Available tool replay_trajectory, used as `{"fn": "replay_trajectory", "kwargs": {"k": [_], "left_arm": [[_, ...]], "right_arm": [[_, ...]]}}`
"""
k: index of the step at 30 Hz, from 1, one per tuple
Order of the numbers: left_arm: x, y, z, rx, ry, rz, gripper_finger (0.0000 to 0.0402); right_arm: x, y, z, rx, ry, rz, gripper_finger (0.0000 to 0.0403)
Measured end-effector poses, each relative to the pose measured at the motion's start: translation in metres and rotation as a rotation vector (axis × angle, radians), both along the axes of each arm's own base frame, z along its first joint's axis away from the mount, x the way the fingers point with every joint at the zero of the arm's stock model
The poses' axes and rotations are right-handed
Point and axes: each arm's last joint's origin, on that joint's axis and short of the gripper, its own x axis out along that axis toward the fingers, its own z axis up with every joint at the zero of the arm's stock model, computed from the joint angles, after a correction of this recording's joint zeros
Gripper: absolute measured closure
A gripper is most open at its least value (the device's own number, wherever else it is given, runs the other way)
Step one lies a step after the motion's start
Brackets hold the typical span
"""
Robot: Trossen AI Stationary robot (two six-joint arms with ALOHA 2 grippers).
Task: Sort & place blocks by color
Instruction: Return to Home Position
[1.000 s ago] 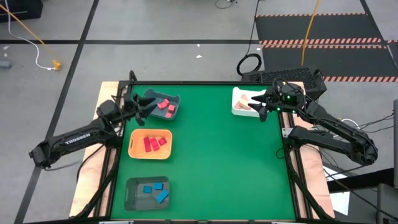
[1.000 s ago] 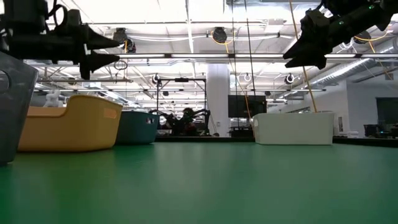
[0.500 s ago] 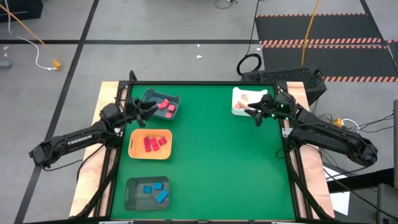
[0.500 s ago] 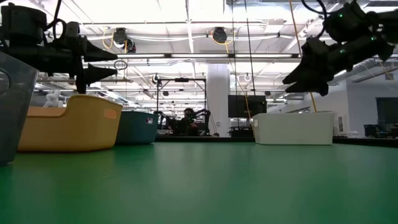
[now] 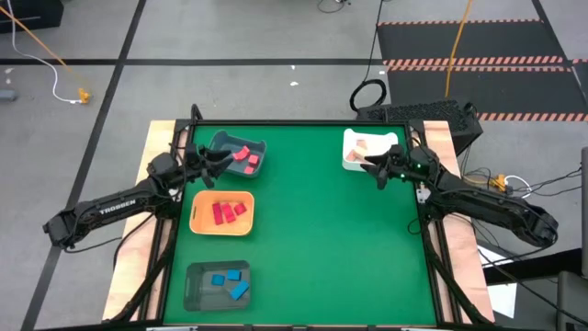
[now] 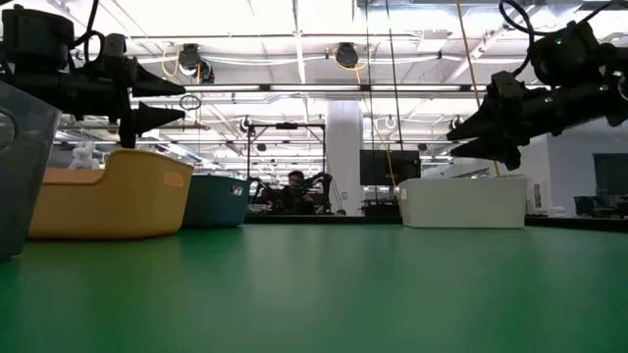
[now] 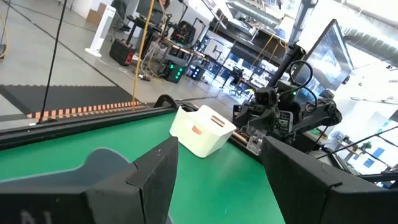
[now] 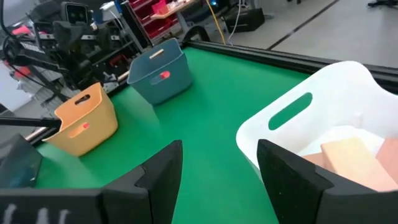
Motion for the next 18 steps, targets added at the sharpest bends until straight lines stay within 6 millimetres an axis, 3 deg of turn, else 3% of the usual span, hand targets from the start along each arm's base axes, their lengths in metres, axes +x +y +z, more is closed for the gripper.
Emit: {"fn": "replay_trajectory", "kwargs": {"k": [11, 18], "left_arm": [[0.0, 0.0, 0.0, 0.041, 0.016, 0.003, 0.0169], [0.0, 0.0, 0.0, 0.042, 0.016, 0.004, 0.0169]], "right_arm": [[-0.005, 0.003, -0.019, 0.06, 0.014, -0.024, 0.0202], [-0.003, 0.002, -0.013, 0.075, -0.08, -0.041, 0.0202]]}}
